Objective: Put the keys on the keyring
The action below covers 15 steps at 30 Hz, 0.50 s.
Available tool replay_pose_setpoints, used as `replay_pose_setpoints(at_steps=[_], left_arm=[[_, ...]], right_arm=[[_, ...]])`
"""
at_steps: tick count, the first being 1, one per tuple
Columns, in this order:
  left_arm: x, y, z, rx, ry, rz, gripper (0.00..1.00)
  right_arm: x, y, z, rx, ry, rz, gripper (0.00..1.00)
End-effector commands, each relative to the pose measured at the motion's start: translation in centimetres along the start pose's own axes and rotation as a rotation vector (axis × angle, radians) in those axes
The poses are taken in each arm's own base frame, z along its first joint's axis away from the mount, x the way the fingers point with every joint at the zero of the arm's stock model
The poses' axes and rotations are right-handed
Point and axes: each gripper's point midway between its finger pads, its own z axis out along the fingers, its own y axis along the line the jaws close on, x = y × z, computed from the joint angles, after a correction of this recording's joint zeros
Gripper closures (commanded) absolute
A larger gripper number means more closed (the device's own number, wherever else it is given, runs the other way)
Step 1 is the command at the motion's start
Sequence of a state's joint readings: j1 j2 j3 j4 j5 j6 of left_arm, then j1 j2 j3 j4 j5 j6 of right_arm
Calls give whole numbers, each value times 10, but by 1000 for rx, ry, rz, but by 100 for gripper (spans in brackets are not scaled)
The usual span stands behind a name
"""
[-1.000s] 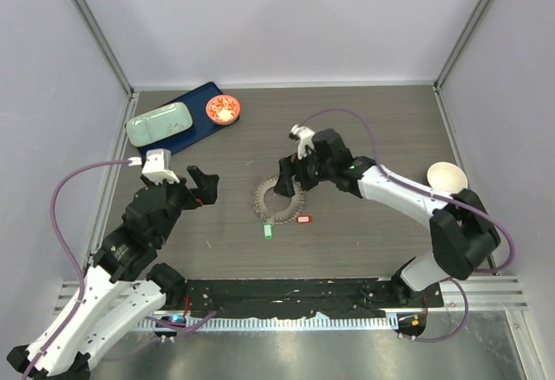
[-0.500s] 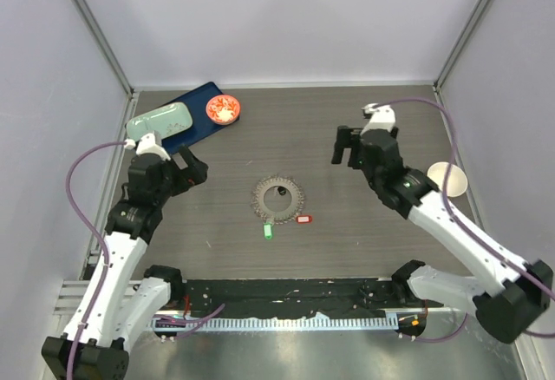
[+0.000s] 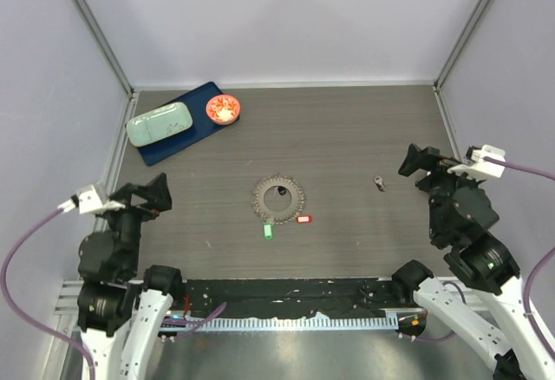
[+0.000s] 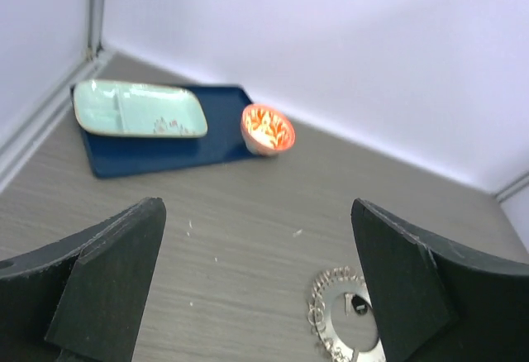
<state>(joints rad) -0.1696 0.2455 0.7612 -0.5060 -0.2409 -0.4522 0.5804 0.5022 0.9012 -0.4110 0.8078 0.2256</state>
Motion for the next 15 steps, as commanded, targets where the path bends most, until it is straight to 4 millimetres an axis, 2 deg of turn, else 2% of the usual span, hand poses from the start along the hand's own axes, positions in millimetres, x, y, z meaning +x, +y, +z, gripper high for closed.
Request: replay_pose_setpoints(at_steps=[1, 2, 7, 11, 15], left_arm=[[-1, 21, -14, -32, -101, 79, 0], [-3, 21, -22, -16, -136, 68, 0], [3, 20, -32, 24, -158, 41, 0], [8, 17, -28, 33, -124, 56, 0], [12, 18, -26, 30, -104, 67, 0]], right_arm=[[0, -15, -10, 8, -18, -47, 0], [-2, -19, -14, 0, -30, -41, 1], [-2, -29, -26, -20, -64, -9, 0], [11, -29, -29, -55, -81, 46, 0], [7, -28, -38, -115, -125, 90, 0]])
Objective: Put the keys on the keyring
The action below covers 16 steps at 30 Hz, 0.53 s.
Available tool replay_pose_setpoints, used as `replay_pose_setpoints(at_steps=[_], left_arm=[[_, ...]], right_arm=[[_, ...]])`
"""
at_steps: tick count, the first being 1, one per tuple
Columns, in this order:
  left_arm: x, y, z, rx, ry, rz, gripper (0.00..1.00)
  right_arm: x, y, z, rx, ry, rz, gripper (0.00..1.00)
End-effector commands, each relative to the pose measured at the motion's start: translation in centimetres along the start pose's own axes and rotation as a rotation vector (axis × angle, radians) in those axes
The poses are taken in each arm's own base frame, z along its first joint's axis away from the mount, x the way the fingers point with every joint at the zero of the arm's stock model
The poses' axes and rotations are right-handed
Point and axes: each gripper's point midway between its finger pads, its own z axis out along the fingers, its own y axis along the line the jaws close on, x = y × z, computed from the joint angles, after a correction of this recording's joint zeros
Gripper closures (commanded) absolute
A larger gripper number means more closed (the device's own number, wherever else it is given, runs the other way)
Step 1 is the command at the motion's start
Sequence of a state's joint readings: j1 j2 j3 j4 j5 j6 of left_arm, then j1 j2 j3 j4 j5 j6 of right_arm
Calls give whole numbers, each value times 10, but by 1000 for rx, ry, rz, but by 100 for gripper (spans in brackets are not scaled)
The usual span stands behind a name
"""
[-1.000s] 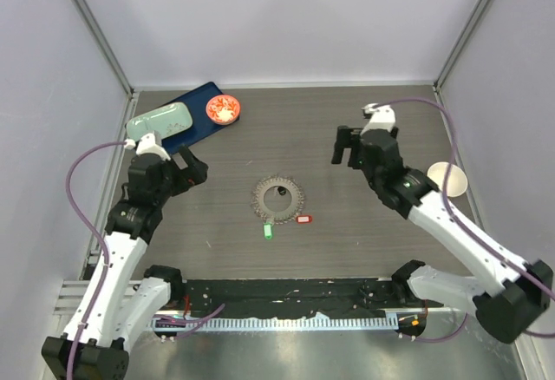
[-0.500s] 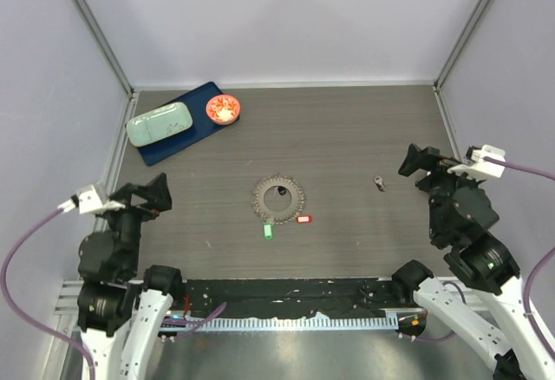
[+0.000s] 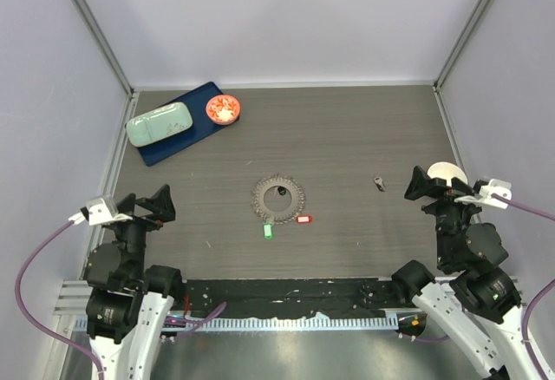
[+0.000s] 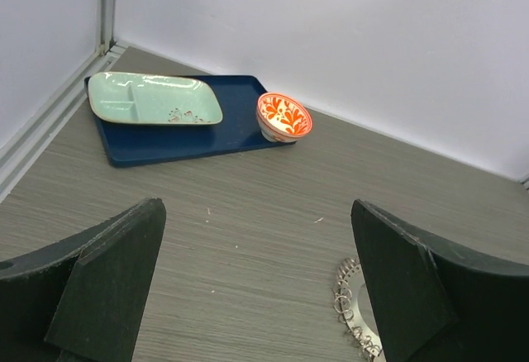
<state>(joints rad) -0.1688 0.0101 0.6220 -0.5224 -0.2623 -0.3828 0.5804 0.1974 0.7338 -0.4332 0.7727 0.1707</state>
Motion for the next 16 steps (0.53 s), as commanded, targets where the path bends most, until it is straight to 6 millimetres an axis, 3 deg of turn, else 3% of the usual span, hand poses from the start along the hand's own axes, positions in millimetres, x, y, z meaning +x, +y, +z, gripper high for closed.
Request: replay_pose_setpoints(at_steps=[1, 16], left_arm=[[-7, -3, -3, 22, -23, 18, 0], [-4, -5, -3, 37, -12, 22, 0]], right_arm=[[-11, 8, -5, -64, -61, 73, 0], [-9, 18, -5, -116, -53, 86, 0]])
